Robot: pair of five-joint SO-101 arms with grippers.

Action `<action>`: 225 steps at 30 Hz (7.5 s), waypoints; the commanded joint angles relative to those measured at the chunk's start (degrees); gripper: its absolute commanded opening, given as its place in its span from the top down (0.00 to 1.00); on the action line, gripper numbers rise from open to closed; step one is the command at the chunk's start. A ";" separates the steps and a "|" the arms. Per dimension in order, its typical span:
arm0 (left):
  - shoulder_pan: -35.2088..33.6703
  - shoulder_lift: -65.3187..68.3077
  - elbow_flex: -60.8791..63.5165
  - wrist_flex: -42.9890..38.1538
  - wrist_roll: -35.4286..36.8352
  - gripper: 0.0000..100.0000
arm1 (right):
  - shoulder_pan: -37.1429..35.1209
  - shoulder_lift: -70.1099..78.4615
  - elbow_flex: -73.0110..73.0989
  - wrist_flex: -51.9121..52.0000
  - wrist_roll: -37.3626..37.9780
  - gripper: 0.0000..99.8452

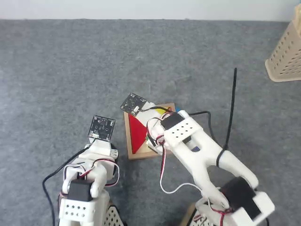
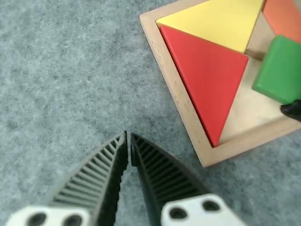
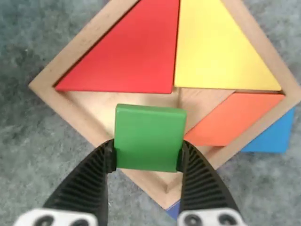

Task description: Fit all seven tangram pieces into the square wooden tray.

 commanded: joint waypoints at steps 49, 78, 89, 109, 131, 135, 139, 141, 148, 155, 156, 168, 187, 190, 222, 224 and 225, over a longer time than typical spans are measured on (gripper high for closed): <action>0.00 -1.14 -1.10 0.35 0.35 0.99 | -1.27 0.13 -0.97 -4.00 -2.02 0.99; 0.00 -1.14 -1.10 0.35 0.35 0.99 | 1.80 3.03 -8.09 -2.07 -4.22 0.99; 0.00 -1.14 -1.10 0.35 0.35 0.99 | 15.60 -11.03 -4.48 4.18 -4.40 0.99; 0.00 -1.14 -1.10 0.35 0.35 0.99 | 19.65 0.13 3.96 5.58 6.15 0.91; 0.00 -1.14 -1.10 0.35 0.35 0.99 | 35.65 4.09 -3.69 5.14 3.25 0.92; 0.00 -1.14 -1.10 0.35 0.35 0.99 | 33.10 -4.62 -1.67 9.36 0.97 0.92; 0.00 -1.14 -1.10 0.35 0.35 0.99 | 32.75 -11.82 2.29 9.36 -6.77 0.92; 0.00 -1.14 -1.10 0.35 0.35 0.99 | 32.48 -12.26 2.90 9.36 -12.66 0.92; 0.00 -1.14 -1.10 0.35 0.35 0.99 | 31.43 -5.23 2.46 5.93 -40.97 0.88; 0.00 -1.14 -1.10 0.35 0.35 0.99 | 29.85 4.70 1.14 3.47 -52.84 0.70; 0.00 -1.14 -1.10 0.35 0.35 0.99 | 29.76 5.76 0.26 3.65 -52.84 0.70; 0.00 -1.14 -1.10 0.35 0.35 0.99 | 32.31 13.76 -9.58 6.20 -40.79 0.82; 0.00 -1.14 -1.10 0.35 0.35 0.99 | 33.19 17.63 -27.96 20.35 -23.30 0.90; 0.00 -1.14 -1.10 0.35 0.35 0.99 | 30.29 15.34 -21.80 15.78 -33.05 0.82; 0.00 -1.14 -1.10 0.35 0.35 0.99 | 31.96 23.78 -34.29 23.60 -8.35 0.91; 0.00 -1.14 -1.10 0.35 0.35 0.99 | 31.96 23.25 -35.16 23.69 -6.95 0.91; 0.00 -1.14 -1.10 0.35 0.35 0.99 | 31.96 23.16 -35.87 23.69 -6.95 0.91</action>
